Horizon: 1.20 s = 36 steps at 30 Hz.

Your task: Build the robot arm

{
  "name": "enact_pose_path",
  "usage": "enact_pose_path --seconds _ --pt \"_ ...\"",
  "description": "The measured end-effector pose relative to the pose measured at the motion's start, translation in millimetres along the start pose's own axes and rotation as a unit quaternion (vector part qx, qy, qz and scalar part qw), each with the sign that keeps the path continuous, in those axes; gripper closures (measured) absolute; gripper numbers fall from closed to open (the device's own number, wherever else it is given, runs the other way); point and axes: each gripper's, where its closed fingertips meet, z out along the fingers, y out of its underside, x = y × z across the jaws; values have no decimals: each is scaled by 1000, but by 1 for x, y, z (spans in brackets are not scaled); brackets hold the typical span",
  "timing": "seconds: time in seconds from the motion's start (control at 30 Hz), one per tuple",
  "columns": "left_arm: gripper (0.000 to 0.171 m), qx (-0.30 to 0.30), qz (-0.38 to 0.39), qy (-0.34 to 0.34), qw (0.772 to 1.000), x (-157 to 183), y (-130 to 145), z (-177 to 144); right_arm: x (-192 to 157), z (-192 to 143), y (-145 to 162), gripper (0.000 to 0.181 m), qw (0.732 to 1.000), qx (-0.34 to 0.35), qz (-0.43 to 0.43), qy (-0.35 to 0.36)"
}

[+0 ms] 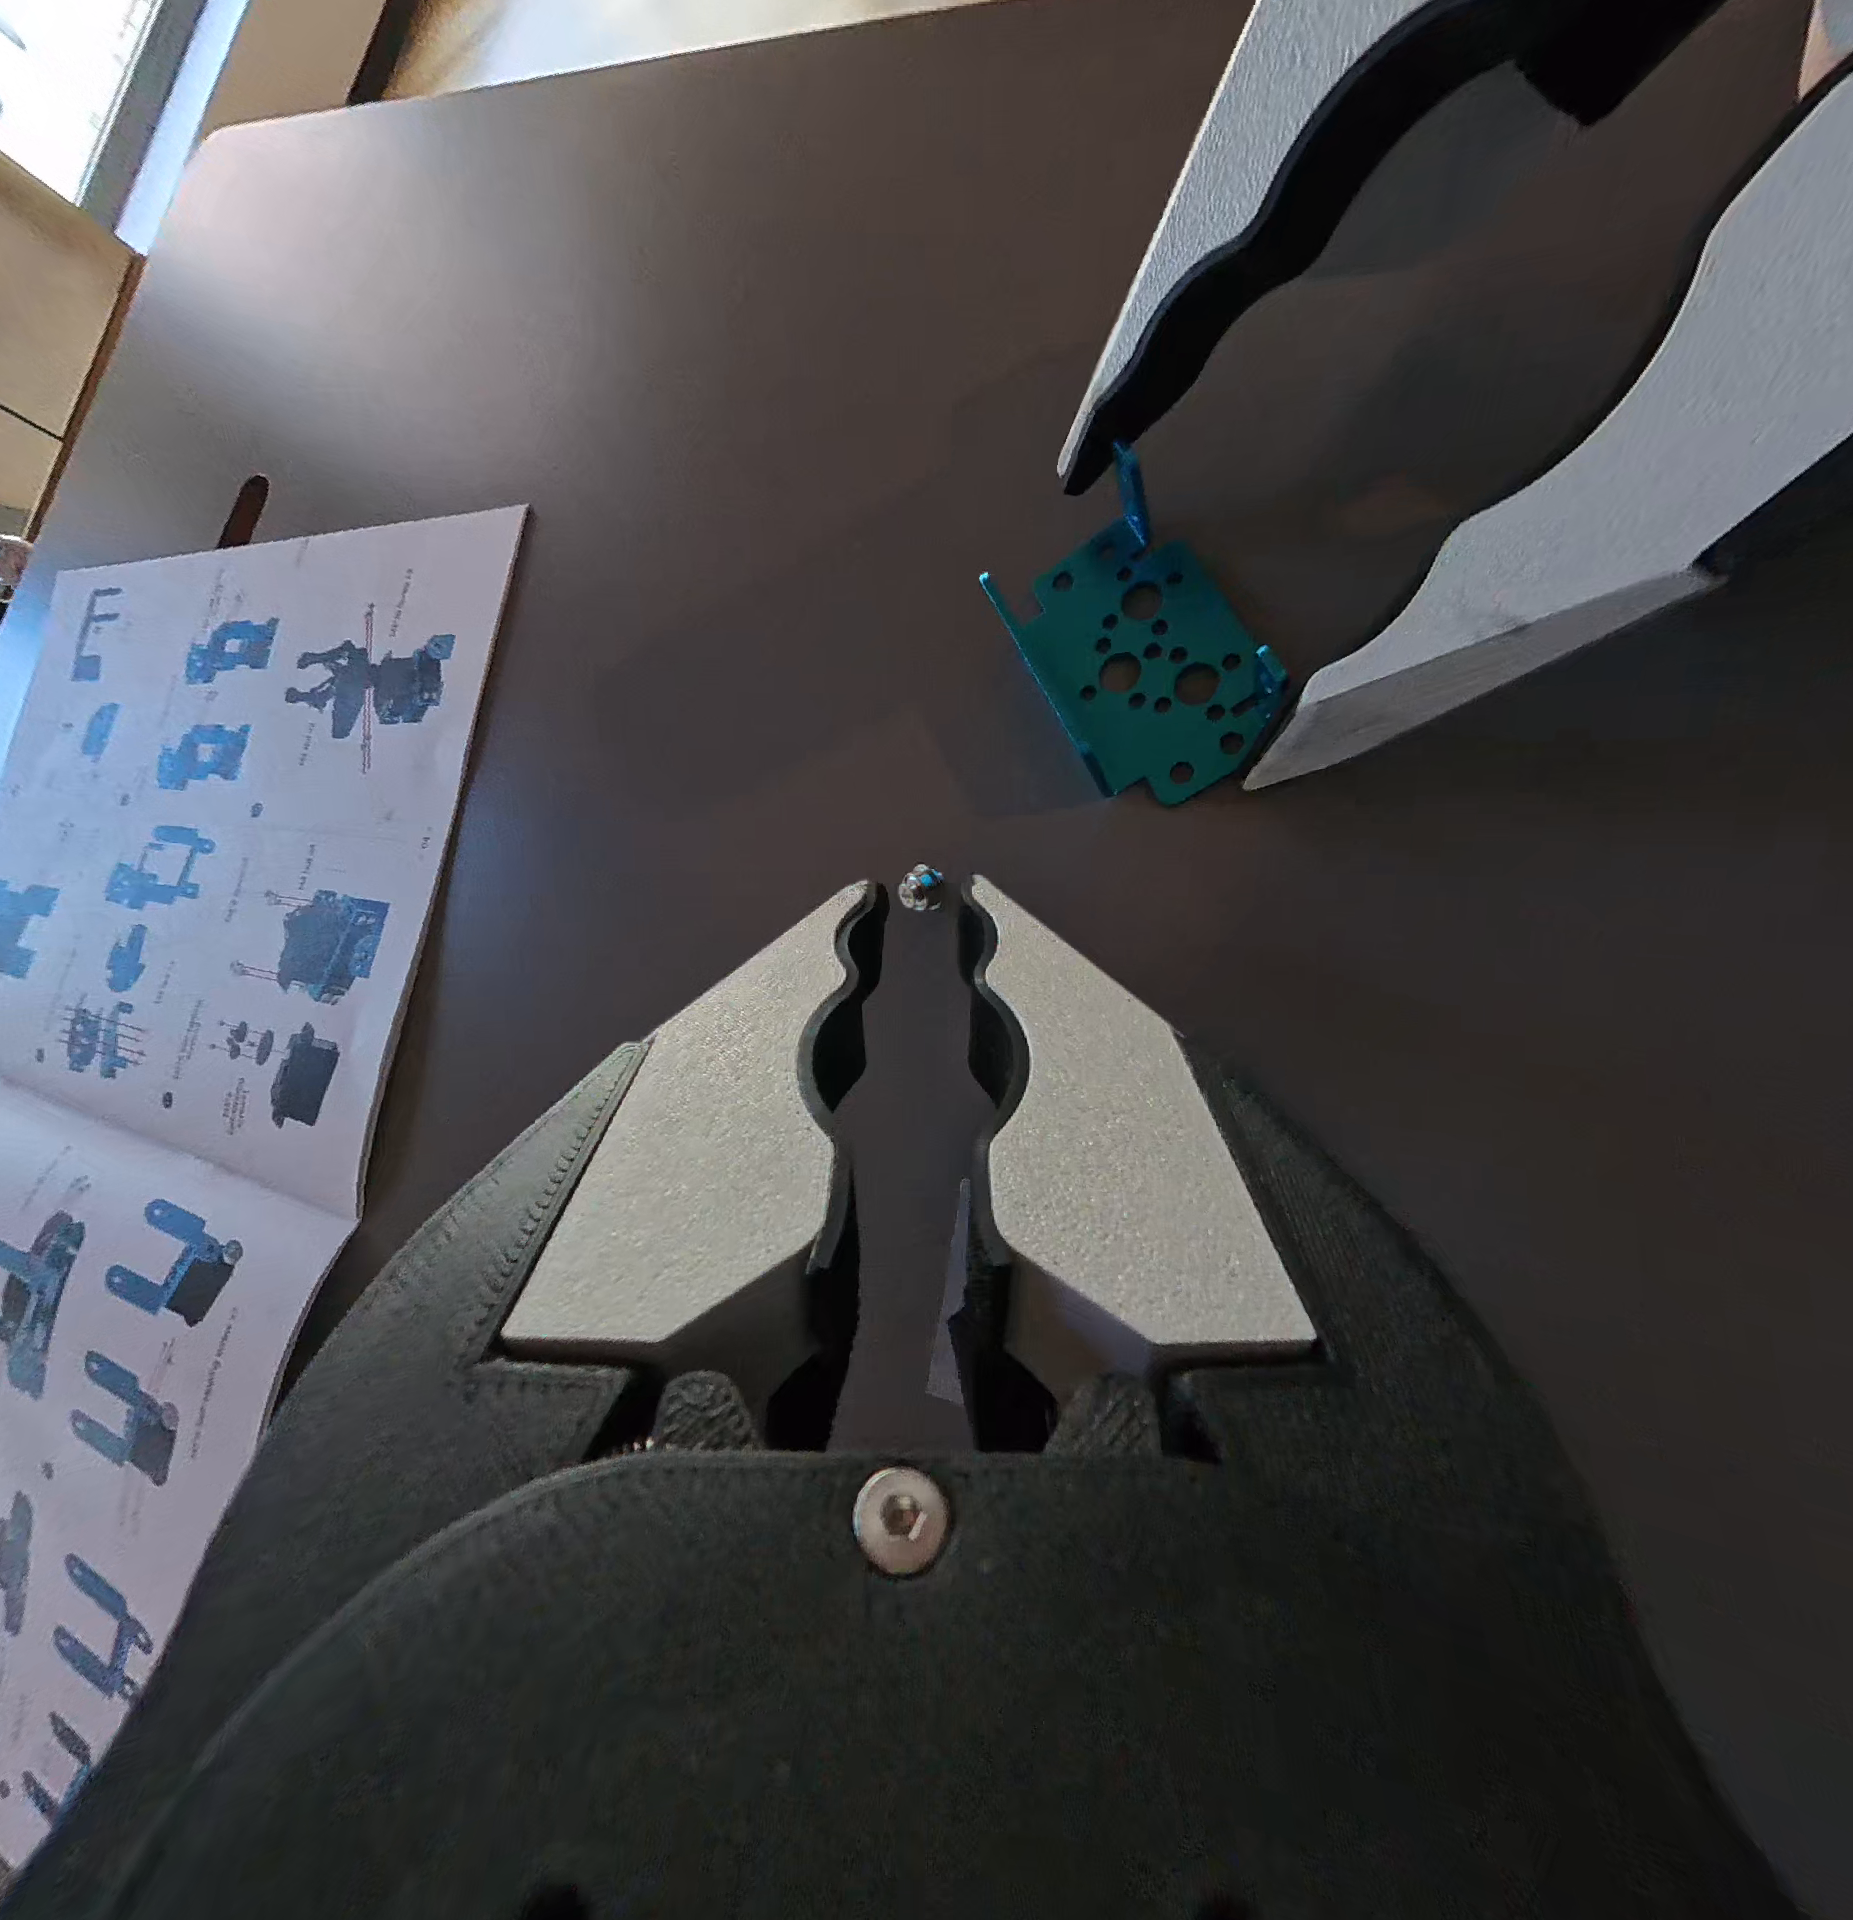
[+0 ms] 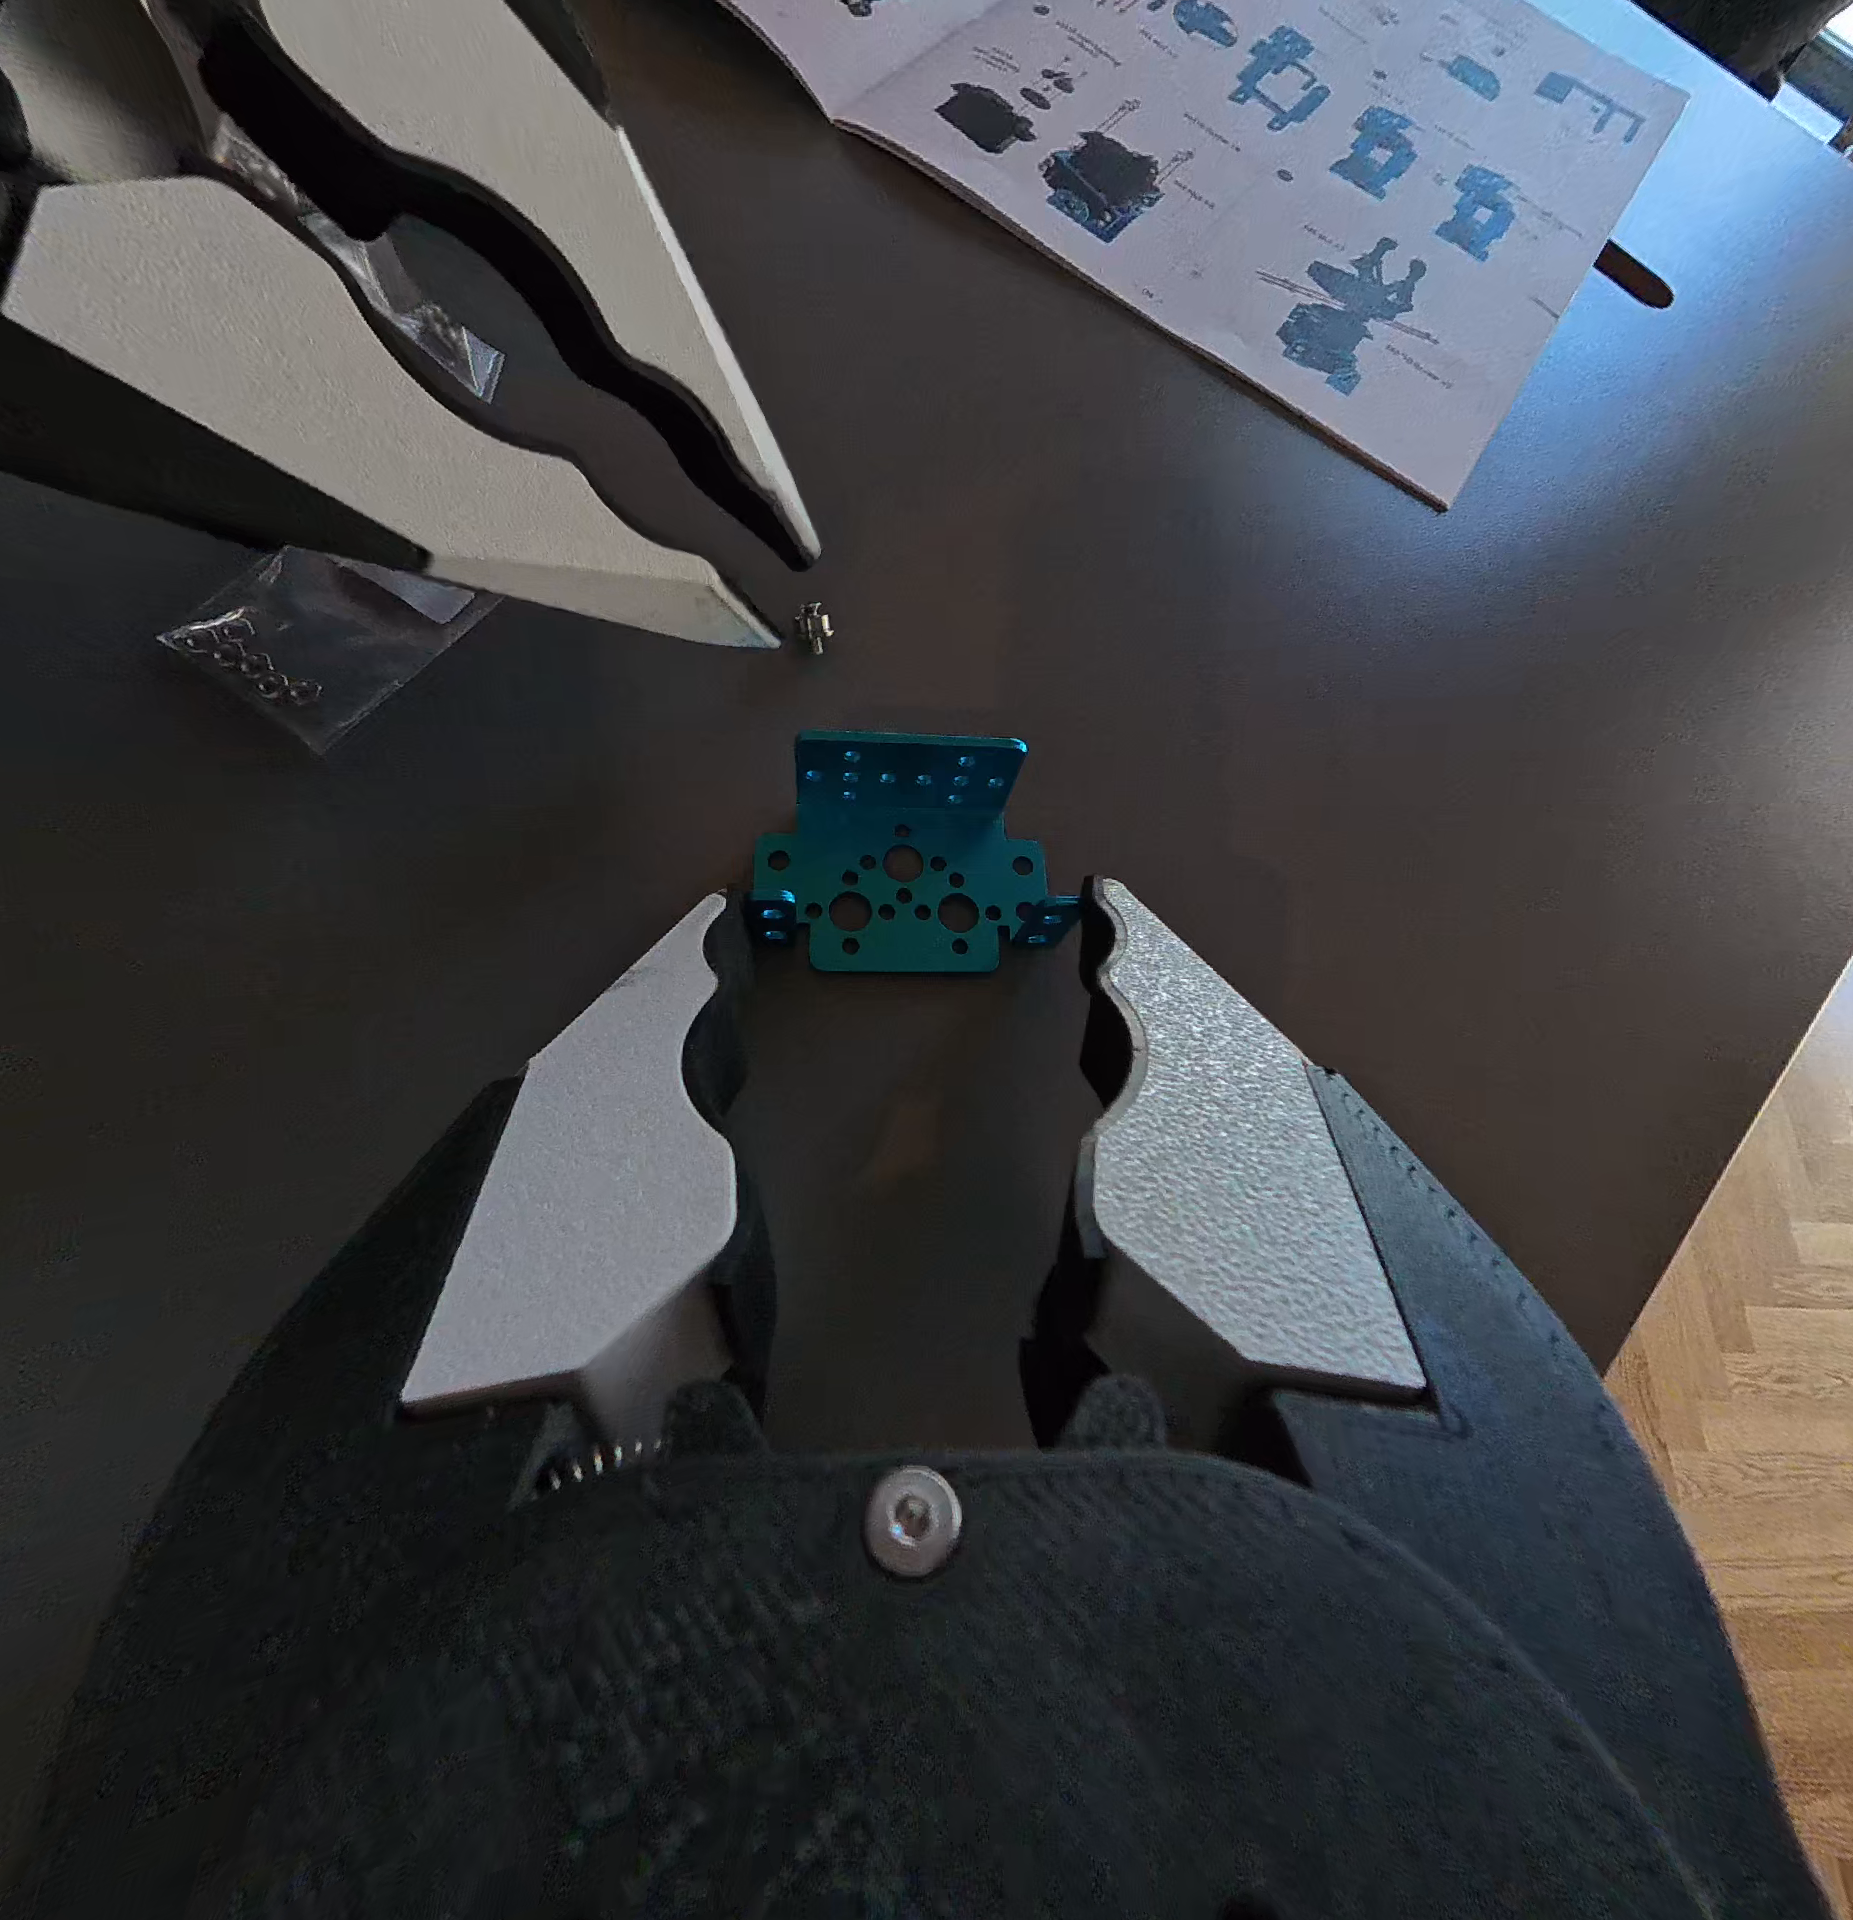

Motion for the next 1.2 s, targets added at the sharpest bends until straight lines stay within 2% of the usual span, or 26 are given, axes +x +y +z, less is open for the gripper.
enact_pose_path --seconds 0.13,0.33,0.87,1.03,1.2 --pt "166 3 -6 -27 1000 -5 1 0 1 -1 1 117 1000 0 1 1" --pt "160 0 -15 -23 1000 0 4 4 1 -1 1 117 1000 0 0 4" --pt "167 -4 -9 -31 999 -1 5 8 1 -1 1 117 1000 1 -3 7" --pt "171 4 -29 -18 999 1 4 7 2 -1 1 117 1000 2 -2 7" --pt "171 18 -81 14 996 4 3 5 1 -1 1 118 1000 2 3 0"
